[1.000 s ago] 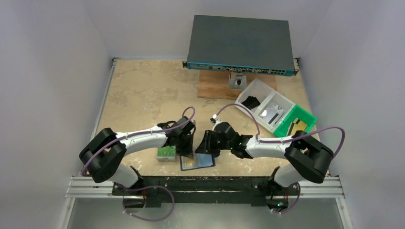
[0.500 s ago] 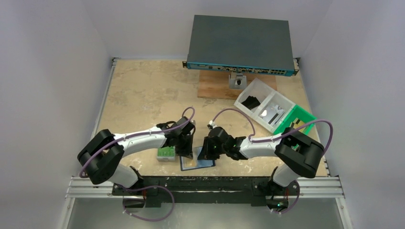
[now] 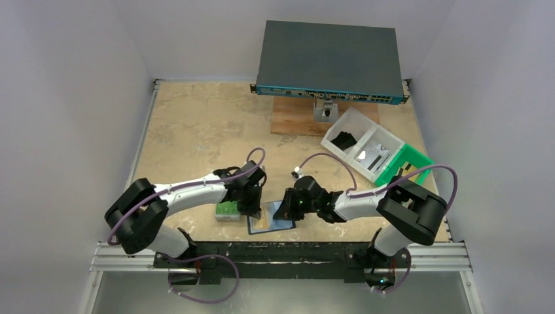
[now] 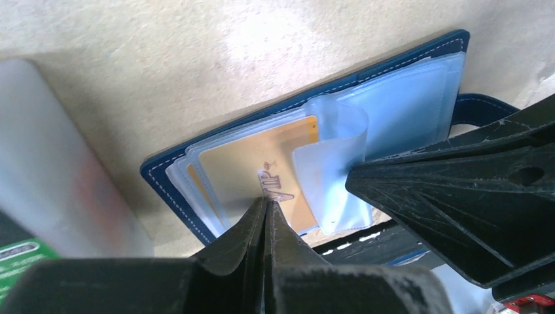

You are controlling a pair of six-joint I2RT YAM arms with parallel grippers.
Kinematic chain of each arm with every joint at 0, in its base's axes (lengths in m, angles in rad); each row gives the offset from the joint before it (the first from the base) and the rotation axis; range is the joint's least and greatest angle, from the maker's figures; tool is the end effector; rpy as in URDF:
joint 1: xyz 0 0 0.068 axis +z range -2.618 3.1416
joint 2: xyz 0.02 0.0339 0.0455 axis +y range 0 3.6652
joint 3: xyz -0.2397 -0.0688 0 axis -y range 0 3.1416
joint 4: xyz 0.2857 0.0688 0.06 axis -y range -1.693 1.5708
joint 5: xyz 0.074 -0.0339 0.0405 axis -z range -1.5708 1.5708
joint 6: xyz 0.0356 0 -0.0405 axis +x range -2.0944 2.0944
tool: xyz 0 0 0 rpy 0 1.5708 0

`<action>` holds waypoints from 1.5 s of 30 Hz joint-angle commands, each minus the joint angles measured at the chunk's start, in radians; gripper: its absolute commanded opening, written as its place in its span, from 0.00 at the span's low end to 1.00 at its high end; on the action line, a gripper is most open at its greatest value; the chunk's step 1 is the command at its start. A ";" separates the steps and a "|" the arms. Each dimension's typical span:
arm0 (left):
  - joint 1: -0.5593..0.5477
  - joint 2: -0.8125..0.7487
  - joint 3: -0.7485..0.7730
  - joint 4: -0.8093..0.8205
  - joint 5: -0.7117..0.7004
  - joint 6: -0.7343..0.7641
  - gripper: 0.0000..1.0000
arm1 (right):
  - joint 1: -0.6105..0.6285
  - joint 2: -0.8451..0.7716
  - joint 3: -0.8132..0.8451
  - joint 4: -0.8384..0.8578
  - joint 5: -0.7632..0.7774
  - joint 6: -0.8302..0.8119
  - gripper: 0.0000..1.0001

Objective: Take the credit cards out of the card holder
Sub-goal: Remove the credit card from the card holder.

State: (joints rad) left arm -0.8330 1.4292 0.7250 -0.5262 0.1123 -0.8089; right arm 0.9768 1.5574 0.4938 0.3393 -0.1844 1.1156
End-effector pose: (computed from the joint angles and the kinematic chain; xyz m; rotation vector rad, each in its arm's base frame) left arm 0.1849 -0.2093 0.1085 0.0641 2.9517 -0.4844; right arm 0.1567 0.2437 0.0604 0.0732 2.6359 1.1492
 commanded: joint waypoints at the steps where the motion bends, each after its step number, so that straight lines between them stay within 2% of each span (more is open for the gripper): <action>1: -0.006 0.050 0.020 0.049 0.027 0.011 0.00 | -0.012 -0.041 -0.041 0.030 -0.030 0.012 0.06; 13: -0.020 0.055 0.057 0.062 0.044 0.001 0.00 | -0.016 -0.080 -0.049 0.054 -0.059 -0.001 0.06; 16: -0.024 0.033 0.069 0.060 0.054 0.000 0.00 | -0.017 -0.138 -0.016 -0.059 -0.012 -0.034 0.11; 22: -0.040 0.011 0.106 0.074 0.083 -0.002 0.00 | -0.016 -0.338 0.068 -0.325 0.142 -0.077 0.29; 28: -0.059 0.071 0.156 0.105 0.119 -0.007 0.00 | -0.016 -0.423 0.097 -0.435 0.211 -0.100 0.32; 38: -0.068 0.234 0.203 0.154 0.166 -0.022 0.00 | -0.015 -0.401 0.078 -0.412 0.193 -0.092 0.31; 45: -0.056 0.104 0.214 0.045 0.085 0.010 0.00 | -0.008 -0.341 0.085 -0.364 0.140 -0.105 0.32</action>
State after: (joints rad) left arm -0.8974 1.6402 0.9001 -0.4210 0.2478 -0.8188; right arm 0.9630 1.1774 0.5636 -0.0650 -0.0177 1.0283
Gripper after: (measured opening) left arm 0.003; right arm 0.318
